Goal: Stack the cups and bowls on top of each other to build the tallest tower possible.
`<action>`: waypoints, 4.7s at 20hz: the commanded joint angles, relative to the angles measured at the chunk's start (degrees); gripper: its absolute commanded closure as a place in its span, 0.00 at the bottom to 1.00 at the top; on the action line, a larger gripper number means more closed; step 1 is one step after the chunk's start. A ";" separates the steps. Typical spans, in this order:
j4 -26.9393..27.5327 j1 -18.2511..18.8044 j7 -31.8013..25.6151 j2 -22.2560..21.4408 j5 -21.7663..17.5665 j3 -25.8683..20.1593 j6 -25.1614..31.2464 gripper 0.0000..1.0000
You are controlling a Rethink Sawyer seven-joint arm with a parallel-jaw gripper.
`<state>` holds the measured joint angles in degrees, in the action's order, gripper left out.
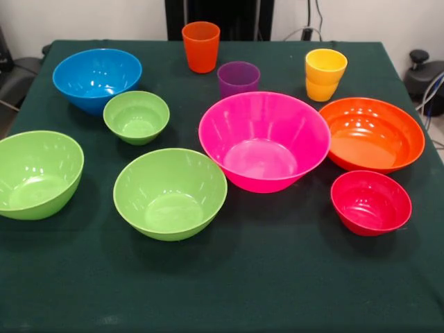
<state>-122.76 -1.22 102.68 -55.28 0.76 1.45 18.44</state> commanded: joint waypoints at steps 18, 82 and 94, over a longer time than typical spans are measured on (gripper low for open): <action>7.87 -1.64 8.14 19.60 -0.57 -0.06 -9.82 0.00; 26.52 -0.41 12.93 22.33 9.58 4.87 7.75 0.00; 28.90 -3.60 15.92 23.91 12.67 5.96 8.80 0.00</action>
<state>-96.92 -3.10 107.41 -34.51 11.38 10.53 21.77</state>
